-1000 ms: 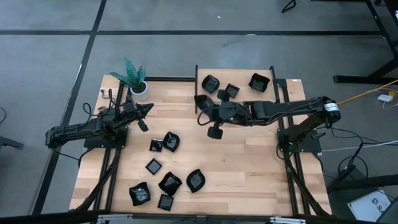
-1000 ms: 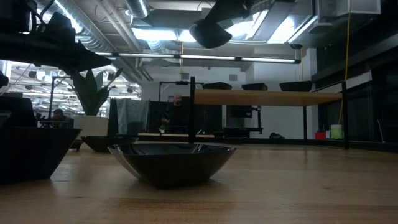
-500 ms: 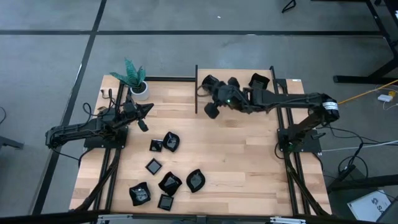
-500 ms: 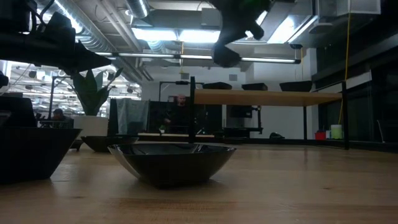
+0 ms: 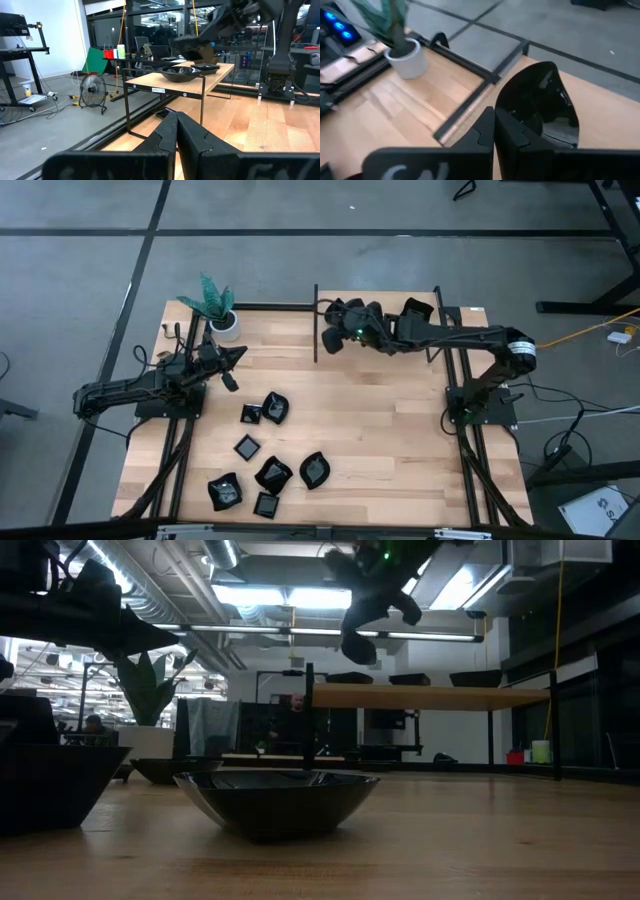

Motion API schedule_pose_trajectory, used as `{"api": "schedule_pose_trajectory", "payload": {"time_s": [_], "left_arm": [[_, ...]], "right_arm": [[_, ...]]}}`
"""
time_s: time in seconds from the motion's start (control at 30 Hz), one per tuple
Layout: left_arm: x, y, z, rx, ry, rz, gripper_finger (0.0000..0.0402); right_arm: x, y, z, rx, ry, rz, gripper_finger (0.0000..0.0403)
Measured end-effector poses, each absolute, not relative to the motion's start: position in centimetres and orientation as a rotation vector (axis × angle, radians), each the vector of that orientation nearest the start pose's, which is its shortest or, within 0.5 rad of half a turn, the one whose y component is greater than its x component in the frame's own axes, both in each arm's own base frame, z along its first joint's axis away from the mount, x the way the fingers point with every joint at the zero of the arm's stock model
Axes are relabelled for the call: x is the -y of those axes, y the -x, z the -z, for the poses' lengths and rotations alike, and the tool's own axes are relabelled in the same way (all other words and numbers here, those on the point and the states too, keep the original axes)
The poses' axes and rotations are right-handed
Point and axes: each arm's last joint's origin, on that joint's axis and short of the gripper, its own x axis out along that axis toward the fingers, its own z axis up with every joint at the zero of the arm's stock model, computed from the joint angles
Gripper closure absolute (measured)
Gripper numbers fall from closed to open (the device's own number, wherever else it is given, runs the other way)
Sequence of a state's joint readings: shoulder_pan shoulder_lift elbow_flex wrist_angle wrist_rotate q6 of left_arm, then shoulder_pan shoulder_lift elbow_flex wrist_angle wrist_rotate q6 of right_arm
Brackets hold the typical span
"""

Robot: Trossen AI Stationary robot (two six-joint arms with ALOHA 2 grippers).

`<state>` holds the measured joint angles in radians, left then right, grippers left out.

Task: Pick & Place Mini shaped plates
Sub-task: Stack the black leaf-shaped plate on top of the black leaf-shaped plate on the shelf

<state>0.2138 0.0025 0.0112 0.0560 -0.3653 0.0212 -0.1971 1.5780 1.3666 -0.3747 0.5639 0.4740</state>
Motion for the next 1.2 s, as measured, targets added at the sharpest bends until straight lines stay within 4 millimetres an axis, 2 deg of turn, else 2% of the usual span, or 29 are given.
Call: {"api": "schedule_pose_trajectory", "payload": {"time_s": [0.13,0.4,1.0,1.1,1.2], "left_arm": [[-3.0,-9.1,-17.2,0.060,-0.016,-0.580,0.0398],[-3.0,-9.1,-17.2,0.059,-0.016,-0.580,0.0398],[-3.0,-9.1,-17.2,0.059,-0.016,-0.580,0.0398],[-3.0,-9.1,-17.2,0.059,-0.016,-0.580,0.0398],[-3.0,-9.1,-17.2,0.060,-0.016,-0.580,0.0398]], "right_arm": [[9.2,-34.8,-31.3,-0.426,-0.312,0.877,0.0398],[9.9,-35.1,-31.2,-0.440,-0.289,0.818,0.0391],[10.0,-35.0,-31.2,-0.432,-0.302,0.831,0.0292],[10.0,-35.0,-31.1,-0.461,-0.253,0.819,0.0282],[9.9,-35.0,-31.0,-0.527,-0.133,0.757,0.0279]]}}
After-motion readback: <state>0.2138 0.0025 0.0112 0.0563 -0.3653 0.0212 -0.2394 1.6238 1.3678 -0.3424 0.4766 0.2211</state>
